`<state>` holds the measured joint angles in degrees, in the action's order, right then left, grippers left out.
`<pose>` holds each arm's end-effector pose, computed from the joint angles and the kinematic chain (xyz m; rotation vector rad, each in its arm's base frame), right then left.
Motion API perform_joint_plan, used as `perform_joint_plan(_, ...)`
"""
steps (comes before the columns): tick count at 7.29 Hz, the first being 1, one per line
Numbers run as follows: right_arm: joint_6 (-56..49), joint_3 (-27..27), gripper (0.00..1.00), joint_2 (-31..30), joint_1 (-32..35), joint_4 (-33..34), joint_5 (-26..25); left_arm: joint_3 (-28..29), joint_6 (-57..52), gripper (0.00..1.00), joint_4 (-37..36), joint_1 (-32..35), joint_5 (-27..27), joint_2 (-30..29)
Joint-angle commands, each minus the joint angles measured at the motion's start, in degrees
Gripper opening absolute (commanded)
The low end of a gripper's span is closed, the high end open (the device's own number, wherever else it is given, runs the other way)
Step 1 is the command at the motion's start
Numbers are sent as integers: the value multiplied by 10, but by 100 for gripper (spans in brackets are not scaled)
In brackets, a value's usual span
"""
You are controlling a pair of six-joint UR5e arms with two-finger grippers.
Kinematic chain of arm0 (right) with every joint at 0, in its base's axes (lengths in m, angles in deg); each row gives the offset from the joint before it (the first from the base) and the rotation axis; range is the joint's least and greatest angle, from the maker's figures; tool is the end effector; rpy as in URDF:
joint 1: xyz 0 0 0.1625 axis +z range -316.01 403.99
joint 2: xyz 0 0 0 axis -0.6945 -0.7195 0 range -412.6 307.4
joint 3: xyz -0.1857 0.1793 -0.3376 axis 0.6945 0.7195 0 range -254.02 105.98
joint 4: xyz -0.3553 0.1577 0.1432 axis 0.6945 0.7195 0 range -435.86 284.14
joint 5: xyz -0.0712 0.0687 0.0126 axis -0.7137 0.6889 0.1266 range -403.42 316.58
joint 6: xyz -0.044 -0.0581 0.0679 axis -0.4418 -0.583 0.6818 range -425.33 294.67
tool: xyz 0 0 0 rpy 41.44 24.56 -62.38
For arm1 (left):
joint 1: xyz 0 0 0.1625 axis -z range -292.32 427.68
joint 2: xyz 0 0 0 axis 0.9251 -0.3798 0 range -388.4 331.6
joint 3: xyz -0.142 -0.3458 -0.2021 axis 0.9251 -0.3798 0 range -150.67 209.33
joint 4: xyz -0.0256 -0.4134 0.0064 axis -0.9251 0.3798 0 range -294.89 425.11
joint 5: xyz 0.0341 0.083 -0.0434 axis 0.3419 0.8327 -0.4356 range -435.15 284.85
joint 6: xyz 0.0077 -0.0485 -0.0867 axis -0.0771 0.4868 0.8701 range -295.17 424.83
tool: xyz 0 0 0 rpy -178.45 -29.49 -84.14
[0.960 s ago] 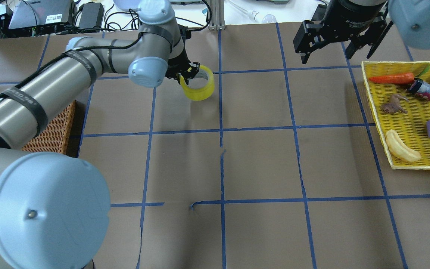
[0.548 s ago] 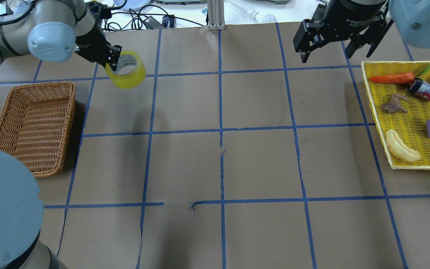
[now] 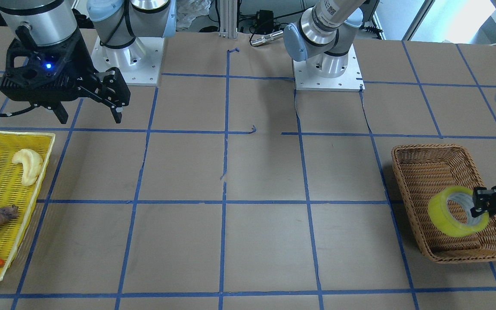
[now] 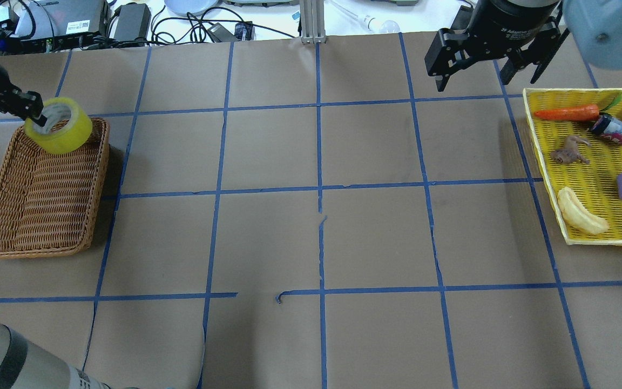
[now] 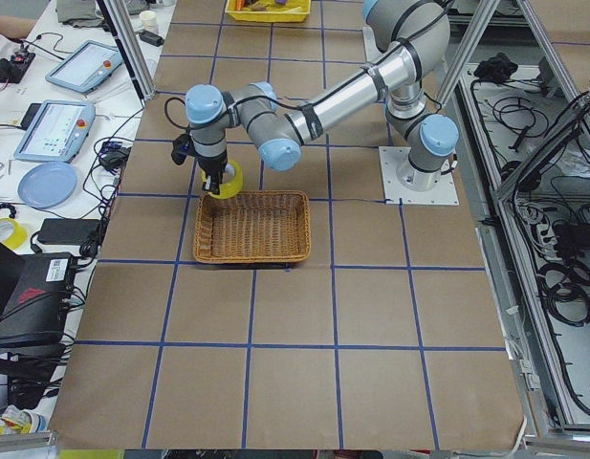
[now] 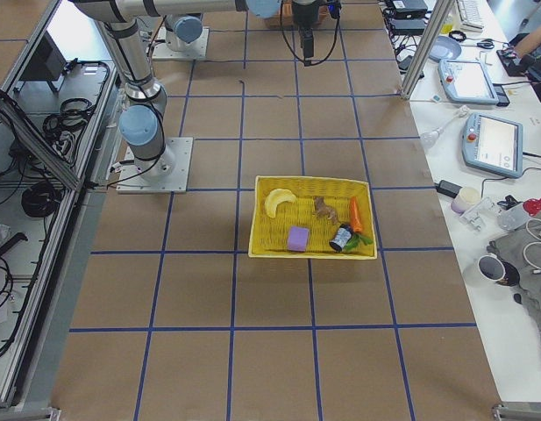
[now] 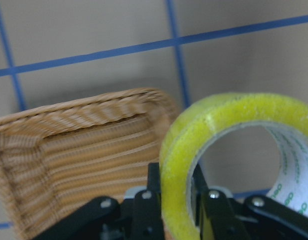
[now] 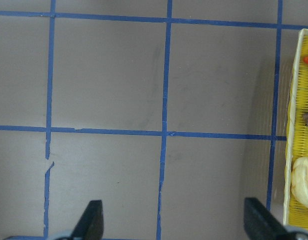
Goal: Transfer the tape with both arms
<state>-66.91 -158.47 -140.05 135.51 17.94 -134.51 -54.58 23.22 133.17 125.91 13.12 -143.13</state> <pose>0.1452 -0.5177 0.5204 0.0826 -3.1161 0.1852 0.2288 -0.6284 0.3294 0.2699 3.1180 -0.1005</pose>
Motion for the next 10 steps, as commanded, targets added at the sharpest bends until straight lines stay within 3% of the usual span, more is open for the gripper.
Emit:
perform_joint_plan(1, 0, 0, 100, 0, 0, 0, 0, -70, -58, 0, -86, -47, -14, -12)
perform_joint_plan(3, -1, 0, 100, -1, 1, 0, 2, -113, -59, 0, -138, -64, -14, -24)
perform_joint_plan(4, 0, 0, 100, -2, 1, 0, 0, -120, -54, 7, -144, -64, -14, -39)
perform_joint_plan(6, -1, 1, 100, 0, 1, 1, 2, -118, -52, 91, -171, -58, -21, -23)
perform_joint_plan(8, -1, 1, 100, -1, 1, 1, 2, -113, -40, 95, -157, -22, -23, 21)
perform_joint_plan(10, -1, 1, 100, 0, 1, 1, 2, -77, -4, 100, -55, 17, -9, 102)
